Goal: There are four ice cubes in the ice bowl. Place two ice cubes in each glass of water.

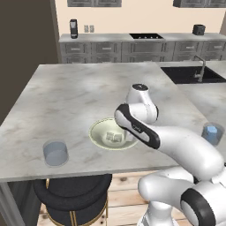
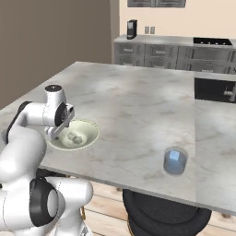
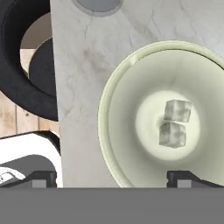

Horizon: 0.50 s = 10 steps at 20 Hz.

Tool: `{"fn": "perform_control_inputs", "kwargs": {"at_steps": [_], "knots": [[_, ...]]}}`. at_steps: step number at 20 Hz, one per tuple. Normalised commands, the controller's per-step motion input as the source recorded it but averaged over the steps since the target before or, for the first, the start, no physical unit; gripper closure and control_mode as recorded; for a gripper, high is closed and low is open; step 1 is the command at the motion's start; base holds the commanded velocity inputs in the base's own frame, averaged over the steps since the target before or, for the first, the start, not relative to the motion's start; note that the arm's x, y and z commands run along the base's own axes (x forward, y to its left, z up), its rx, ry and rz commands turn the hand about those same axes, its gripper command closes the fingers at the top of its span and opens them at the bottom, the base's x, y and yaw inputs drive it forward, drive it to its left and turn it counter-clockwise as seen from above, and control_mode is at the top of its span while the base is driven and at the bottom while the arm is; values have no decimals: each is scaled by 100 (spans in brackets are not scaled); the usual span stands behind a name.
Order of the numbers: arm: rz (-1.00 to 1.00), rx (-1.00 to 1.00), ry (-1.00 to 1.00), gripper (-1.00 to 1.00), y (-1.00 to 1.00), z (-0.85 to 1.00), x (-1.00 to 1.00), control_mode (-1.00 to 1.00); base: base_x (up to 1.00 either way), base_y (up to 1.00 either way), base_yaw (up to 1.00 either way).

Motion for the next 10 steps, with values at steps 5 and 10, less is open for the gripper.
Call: {"fn": "perform_control_inputs", "kwargs": {"at_steps": [5,10], "knots": [[-15,0,0,-100,7,-24,15,-100,0,0,0],[-15,1,0,-100,0,-28,15,-100,0,0,0]]}}
